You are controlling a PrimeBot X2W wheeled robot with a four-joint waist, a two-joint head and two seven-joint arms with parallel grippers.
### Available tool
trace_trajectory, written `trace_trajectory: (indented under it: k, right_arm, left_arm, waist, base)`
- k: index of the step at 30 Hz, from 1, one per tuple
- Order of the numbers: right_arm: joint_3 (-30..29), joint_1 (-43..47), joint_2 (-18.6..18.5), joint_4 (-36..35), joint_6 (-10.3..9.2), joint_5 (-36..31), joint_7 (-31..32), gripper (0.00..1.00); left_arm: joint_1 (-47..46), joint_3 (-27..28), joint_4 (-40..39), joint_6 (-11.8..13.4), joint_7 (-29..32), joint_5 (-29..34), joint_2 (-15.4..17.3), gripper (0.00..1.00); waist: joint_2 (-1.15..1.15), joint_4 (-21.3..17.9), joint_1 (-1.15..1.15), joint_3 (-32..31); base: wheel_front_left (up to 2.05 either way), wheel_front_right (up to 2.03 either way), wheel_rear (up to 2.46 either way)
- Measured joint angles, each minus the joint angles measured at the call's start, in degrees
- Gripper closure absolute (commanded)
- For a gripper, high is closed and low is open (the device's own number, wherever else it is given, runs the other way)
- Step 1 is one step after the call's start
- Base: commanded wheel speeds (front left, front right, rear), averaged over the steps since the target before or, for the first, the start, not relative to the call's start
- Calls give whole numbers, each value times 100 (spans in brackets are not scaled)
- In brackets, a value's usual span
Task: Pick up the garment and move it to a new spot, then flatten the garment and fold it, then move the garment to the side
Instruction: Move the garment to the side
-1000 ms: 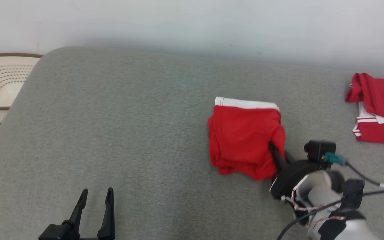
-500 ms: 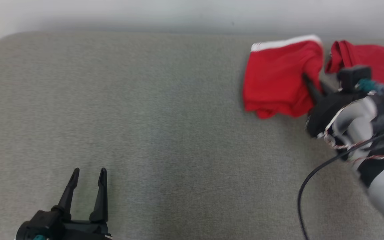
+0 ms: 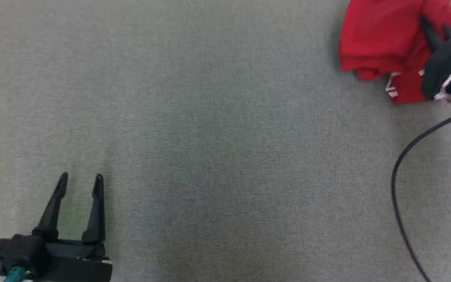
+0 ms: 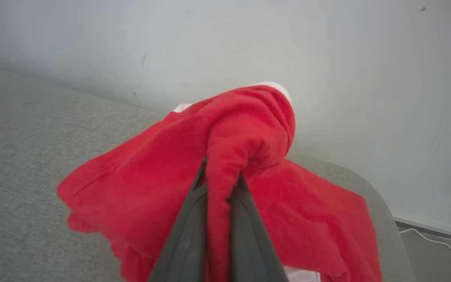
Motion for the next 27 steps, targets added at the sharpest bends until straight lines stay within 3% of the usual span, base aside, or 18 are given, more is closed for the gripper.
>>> trace_trajectory:
  k: [14,27]
  right_arm:
    - [667,-649,-876,53,1,280,237,100]
    - [1248,-1161,-1243,271,1,58,389,100]
  left_arm:
    - [-20,80,-576,-27,0,23,140,0]
    - [24,104,-1033,35,9,38,244,0]
  waist:
    - [0,-184,0,478]
    - [-1,-99,-1,657]
  base:
    - [0,0,0]
    - [0,0,0]
